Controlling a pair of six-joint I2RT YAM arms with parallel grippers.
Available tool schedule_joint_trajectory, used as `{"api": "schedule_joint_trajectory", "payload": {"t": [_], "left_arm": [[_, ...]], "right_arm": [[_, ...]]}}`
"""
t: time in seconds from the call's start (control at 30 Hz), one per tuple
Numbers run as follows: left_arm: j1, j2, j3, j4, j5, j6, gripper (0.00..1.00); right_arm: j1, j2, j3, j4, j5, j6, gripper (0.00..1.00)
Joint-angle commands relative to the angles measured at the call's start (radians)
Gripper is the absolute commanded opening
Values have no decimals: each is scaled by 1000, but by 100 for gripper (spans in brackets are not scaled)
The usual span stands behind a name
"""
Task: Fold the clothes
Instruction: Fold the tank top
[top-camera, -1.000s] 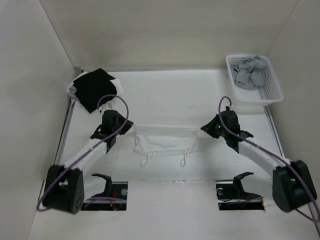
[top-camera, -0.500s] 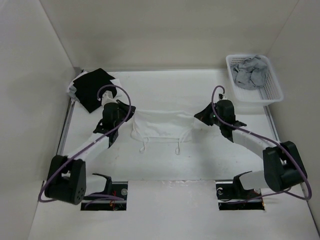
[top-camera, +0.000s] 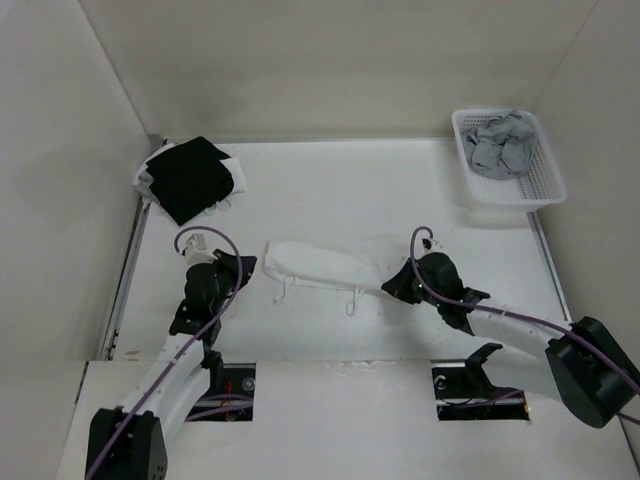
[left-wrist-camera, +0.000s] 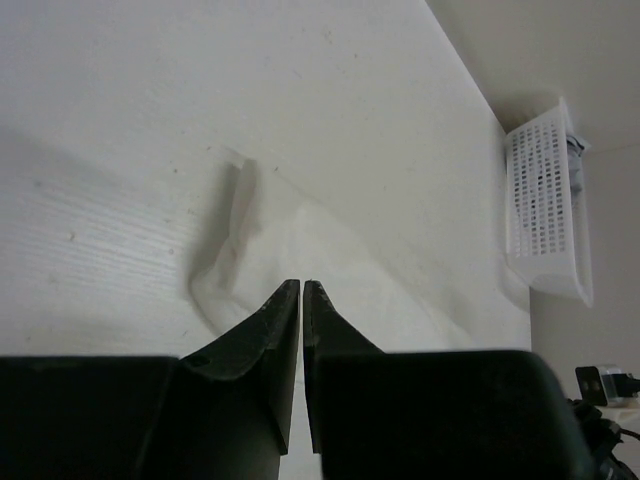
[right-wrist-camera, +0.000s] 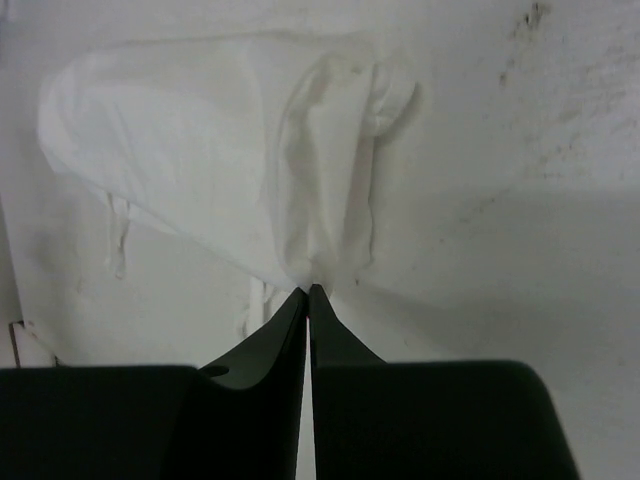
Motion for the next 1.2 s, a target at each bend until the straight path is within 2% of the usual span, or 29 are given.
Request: {"api": "schedule_joint_trajectory", "payload": {"t": [0.0,0.1,0.2,0.3,0.37,0.4,0.53,0.63,0.73,0.8,1.0,1.17], "left_arm": [[19,-102,-63,-39,43,-18,6],[42,-143,-87,-106,47,-21,7],[48,-172,-62,-134,50,-17,8],[-7,-128,10,-117,21,-12,10],[-68,-65,58,-88,-23,-1,14],[-110,-26,86,-65,-55,3,15],[-292,175,196,54,-170,32,17],[-360,370,261,146,-204,51,17],[-352,523,267,225,-201,39,16],[-325,562,232,246,-198,17,16],[-242,538,65,294,-185,14,16],[-216,501,-3,319,-135,14,16]], "right_arm": [[41,-12,-24,17,69,49,9],[58,-33,-30,-38,95,72,15],[64,-105,6,-180,134,57,22],[72,-209,48,-305,210,34,38],[80,-249,77,-331,230,32,41],[83,-255,95,-326,230,29,39],[118,-133,177,-196,185,-6,14],[108,25,217,-71,140,-23,9],[45,164,227,15,123,-18,8],[14,221,214,37,129,3,7],[8,243,109,83,207,84,8],[25,229,85,88,218,115,10]]}}
